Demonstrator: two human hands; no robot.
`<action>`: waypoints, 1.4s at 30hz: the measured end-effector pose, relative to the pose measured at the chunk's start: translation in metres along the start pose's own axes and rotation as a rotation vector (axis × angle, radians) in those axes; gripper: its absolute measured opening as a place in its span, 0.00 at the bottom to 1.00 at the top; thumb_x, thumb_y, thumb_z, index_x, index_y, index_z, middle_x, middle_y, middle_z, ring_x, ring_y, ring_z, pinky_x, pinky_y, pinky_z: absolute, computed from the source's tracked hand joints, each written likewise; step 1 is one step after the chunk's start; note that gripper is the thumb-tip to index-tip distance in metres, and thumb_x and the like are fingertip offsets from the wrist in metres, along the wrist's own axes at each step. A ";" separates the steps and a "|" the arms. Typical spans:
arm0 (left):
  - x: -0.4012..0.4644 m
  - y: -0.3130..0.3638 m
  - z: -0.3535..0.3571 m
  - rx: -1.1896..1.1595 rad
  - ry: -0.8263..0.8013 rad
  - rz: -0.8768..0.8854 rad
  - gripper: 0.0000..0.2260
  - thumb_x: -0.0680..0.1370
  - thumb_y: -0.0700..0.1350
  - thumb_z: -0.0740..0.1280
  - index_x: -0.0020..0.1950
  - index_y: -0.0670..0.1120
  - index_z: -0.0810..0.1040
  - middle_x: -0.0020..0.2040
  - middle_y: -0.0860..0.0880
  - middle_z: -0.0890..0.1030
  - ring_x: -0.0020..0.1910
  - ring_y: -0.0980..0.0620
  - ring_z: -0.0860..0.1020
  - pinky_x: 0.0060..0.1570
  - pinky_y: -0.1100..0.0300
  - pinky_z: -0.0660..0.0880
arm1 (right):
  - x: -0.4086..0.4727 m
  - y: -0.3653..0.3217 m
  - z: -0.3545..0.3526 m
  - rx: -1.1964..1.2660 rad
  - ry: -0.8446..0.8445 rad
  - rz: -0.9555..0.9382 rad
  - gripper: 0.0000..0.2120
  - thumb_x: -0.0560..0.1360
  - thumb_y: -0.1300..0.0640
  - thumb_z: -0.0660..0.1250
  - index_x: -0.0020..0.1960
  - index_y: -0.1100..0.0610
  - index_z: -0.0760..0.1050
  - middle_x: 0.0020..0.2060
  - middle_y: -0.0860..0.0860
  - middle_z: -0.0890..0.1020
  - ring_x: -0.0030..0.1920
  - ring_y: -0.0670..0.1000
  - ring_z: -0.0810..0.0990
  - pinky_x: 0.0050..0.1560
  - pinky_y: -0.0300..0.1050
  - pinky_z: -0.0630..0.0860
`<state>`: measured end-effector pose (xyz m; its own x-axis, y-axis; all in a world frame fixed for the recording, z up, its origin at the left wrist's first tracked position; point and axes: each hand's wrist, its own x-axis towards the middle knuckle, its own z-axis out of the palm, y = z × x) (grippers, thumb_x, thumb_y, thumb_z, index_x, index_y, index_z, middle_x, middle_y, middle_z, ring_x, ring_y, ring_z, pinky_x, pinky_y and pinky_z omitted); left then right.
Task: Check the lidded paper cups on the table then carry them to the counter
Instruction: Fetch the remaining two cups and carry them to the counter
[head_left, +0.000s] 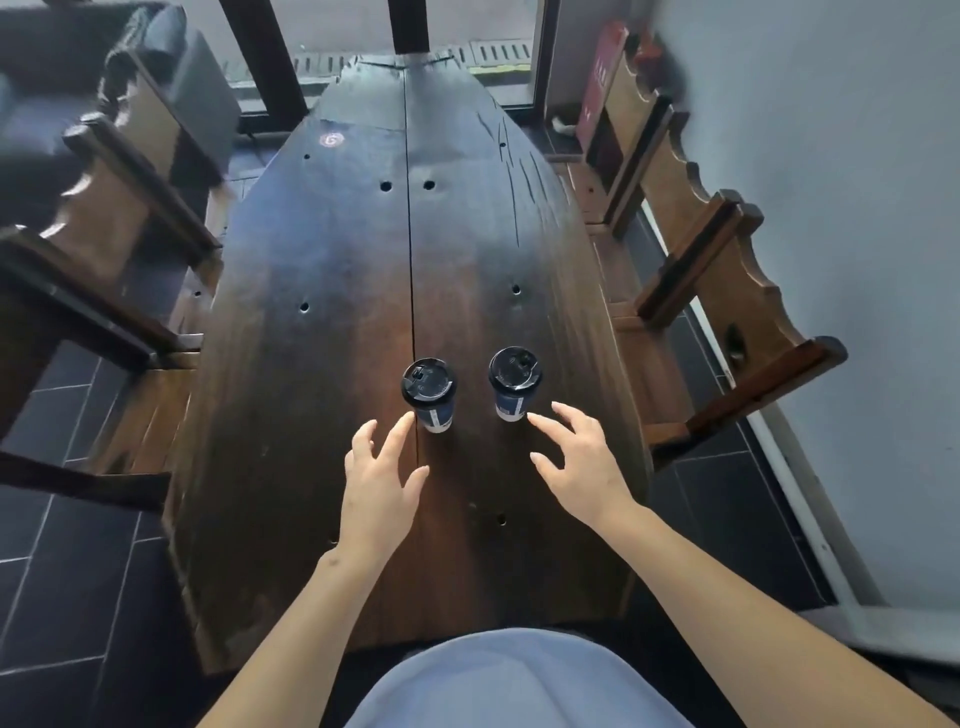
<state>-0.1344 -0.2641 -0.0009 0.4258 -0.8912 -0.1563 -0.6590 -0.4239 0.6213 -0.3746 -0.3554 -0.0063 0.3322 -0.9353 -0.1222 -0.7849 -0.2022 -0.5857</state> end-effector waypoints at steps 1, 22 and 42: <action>0.009 0.004 0.001 -0.006 -0.029 -0.008 0.32 0.80 0.48 0.72 0.82 0.59 0.63 0.84 0.45 0.58 0.80 0.41 0.62 0.75 0.41 0.68 | 0.010 0.003 0.000 -0.015 0.005 -0.018 0.22 0.79 0.54 0.72 0.72 0.49 0.76 0.76 0.53 0.69 0.78 0.54 0.62 0.77 0.55 0.64; 0.152 -0.010 0.056 0.173 -0.153 0.040 0.23 0.78 0.45 0.76 0.73 0.53 0.79 0.81 0.43 0.68 0.75 0.40 0.73 0.69 0.44 0.74 | 0.155 0.046 0.032 0.005 -0.165 -0.019 0.25 0.78 0.53 0.73 0.74 0.48 0.73 0.80 0.55 0.63 0.79 0.56 0.62 0.76 0.53 0.64; 0.254 -0.021 0.082 -0.406 -0.127 -0.177 0.27 0.75 0.35 0.76 0.67 0.60 0.75 0.74 0.48 0.72 0.72 0.51 0.72 0.71 0.50 0.75 | 0.249 0.061 0.059 0.388 -0.127 0.170 0.33 0.72 0.62 0.78 0.72 0.48 0.68 0.74 0.49 0.63 0.72 0.50 0.70 0.67 0.51 0.78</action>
<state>-0.0634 -0.4944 -0.1167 0.4142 -0.8341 -0.3643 -0.2754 -0.4964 0.8233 -0.3087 -0.5830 -0.1199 0.2957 -0.8978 -0.3263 -0.5875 0.0984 -0.8032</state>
